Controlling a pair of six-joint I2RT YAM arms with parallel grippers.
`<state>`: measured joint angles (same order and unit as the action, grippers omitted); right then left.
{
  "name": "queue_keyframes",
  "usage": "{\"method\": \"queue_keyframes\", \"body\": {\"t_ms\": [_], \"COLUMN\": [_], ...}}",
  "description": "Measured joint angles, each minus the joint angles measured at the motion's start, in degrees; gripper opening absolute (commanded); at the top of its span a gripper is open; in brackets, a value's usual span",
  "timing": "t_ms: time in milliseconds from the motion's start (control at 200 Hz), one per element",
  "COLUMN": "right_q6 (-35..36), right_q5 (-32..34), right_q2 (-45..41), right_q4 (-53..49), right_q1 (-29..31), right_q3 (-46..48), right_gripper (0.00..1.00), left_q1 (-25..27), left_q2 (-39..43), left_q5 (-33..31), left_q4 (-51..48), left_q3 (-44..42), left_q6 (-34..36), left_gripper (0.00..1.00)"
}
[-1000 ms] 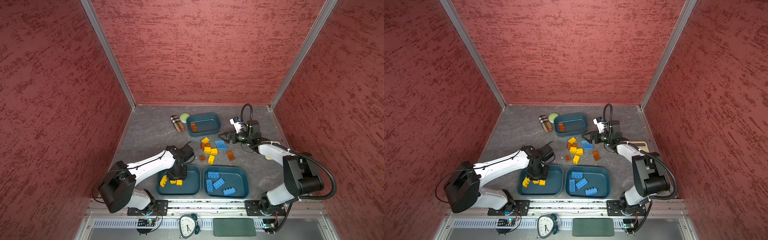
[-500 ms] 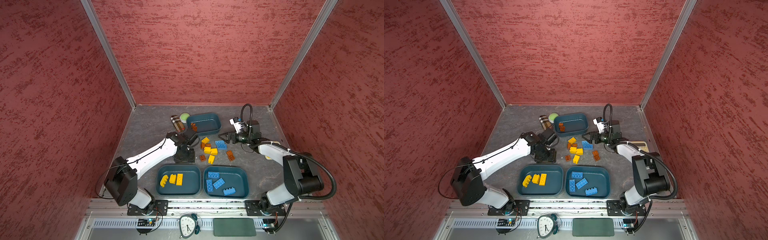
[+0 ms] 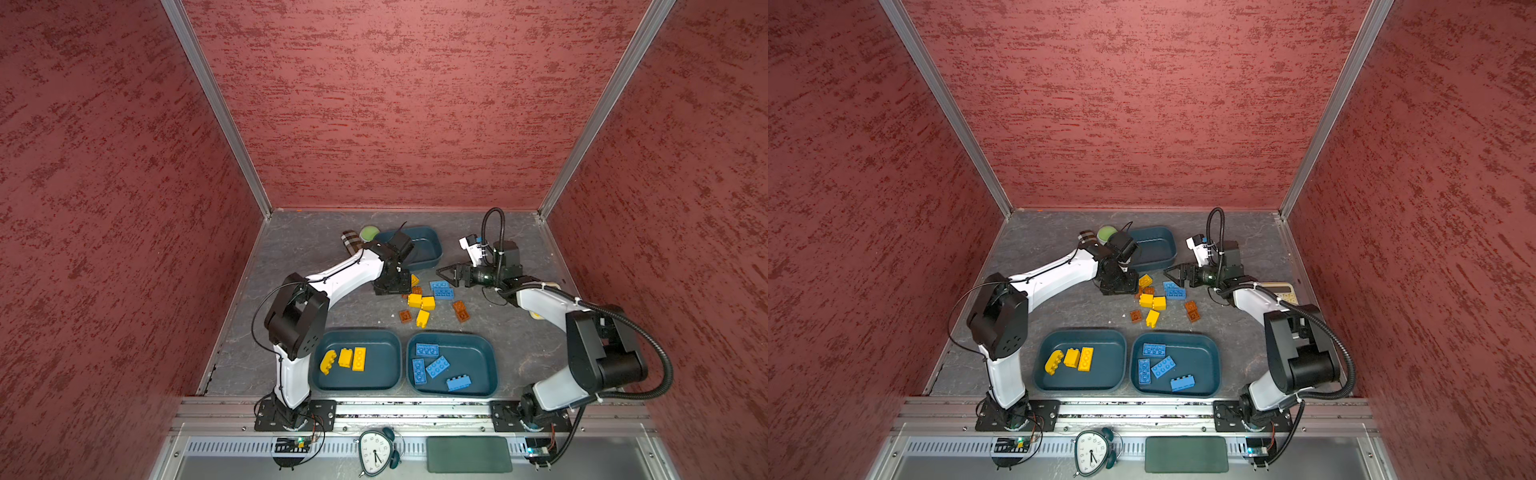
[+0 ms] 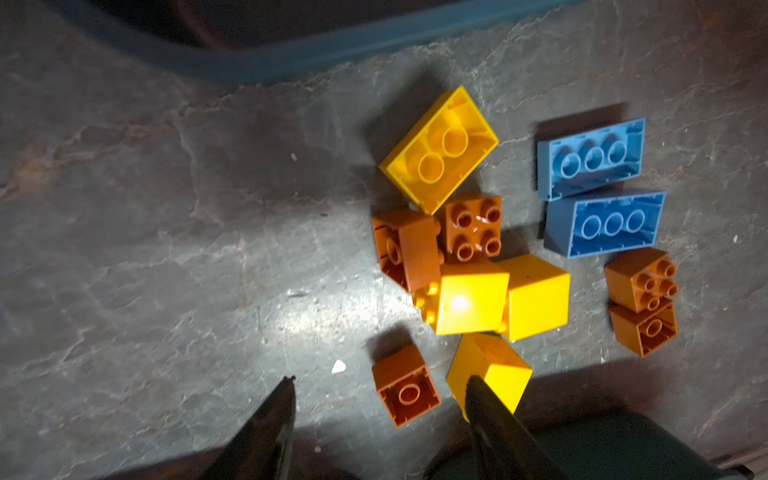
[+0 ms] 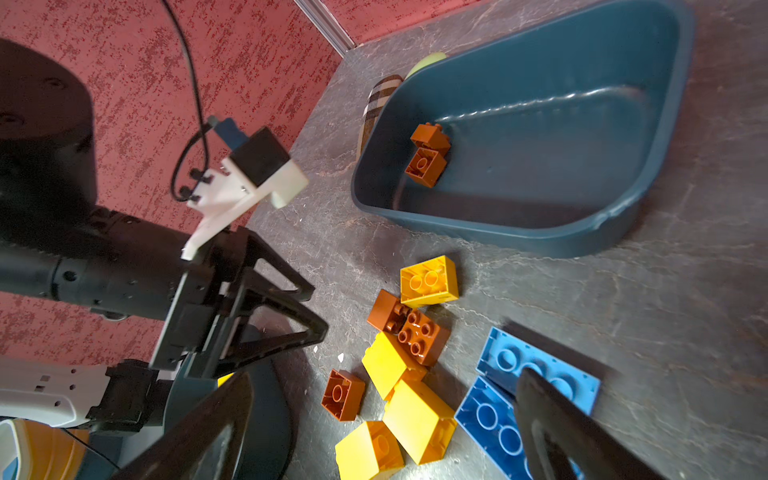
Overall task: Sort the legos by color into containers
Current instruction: 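Move the empty left gripper back over the brick pile, then lower the left gripper and grasp a brown brick in the pile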
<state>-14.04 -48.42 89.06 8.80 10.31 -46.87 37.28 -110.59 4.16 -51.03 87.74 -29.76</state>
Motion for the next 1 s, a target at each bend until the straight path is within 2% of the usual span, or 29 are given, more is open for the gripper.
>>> {"method": "queue_keyframes", "body": {"t_ms": [471,817,1002], "right_q6": [1.79,2.56,2.58], "right_q5": [0.59,1.09,1.11], "right_q2": [-0.04,-0.63,-0.83], "right_q4": [-0.74,-1.6,-1.66], "right_q1": [0.0,0.0,0.0], "right_q3": [0.35,0.96,0.98], "right_gripper": [0.99,0.99,0.99], "left_q1": [1.92,2.75,2.75], "left_q2": [-9.42,-11.37,-11.39], "left_q5": [-6.05,-9.64,-10.51], "left_q4": [2.05,1.75,1.6], "left_q3": [6.03,6.45,6.45], "left_q6": [-0.28,0.28,1.01], "left_gripper": [0.57,0.43,0.41]}}
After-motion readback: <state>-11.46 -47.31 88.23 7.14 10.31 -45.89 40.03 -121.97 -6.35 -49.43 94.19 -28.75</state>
